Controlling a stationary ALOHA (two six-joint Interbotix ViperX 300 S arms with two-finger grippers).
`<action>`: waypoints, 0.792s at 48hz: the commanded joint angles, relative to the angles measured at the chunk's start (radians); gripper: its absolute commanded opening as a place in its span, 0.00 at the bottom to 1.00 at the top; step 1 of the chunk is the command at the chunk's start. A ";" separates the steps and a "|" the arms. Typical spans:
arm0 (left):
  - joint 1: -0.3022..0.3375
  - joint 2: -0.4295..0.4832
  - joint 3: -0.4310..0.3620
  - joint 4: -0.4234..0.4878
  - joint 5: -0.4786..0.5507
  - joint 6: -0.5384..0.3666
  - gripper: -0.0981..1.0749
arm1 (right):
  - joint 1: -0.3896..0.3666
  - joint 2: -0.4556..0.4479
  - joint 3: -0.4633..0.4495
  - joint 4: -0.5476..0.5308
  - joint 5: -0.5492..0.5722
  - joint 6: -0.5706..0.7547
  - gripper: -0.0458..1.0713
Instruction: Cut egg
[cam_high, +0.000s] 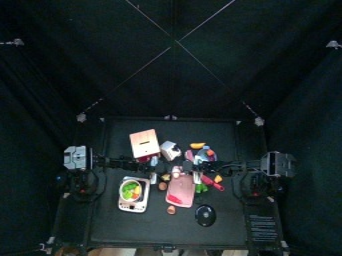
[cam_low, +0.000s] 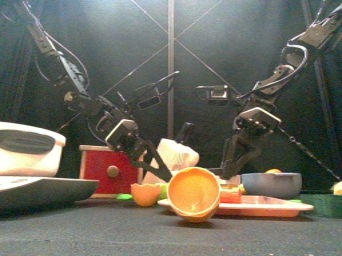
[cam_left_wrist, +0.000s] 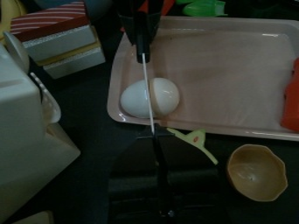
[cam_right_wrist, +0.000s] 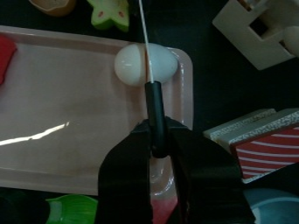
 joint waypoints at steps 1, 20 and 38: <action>-0.005 -0.035 0.008 0.002 0.012 -0.002 0.19 | -0.011 -0.054 -0.006 0.002 0.018 0.003 0.40; -0.003 -0.031 0.005 0.003 0.038 -0.002 0.19 | -0.008 -0.066 0.003 0.009 0.028 0.003 0.40; 0.002 -0.005 0.006 0.002 0.038 -0.002 0.19 | 0.005 -0.029 0.012 0.021 0.028 0.003 0.40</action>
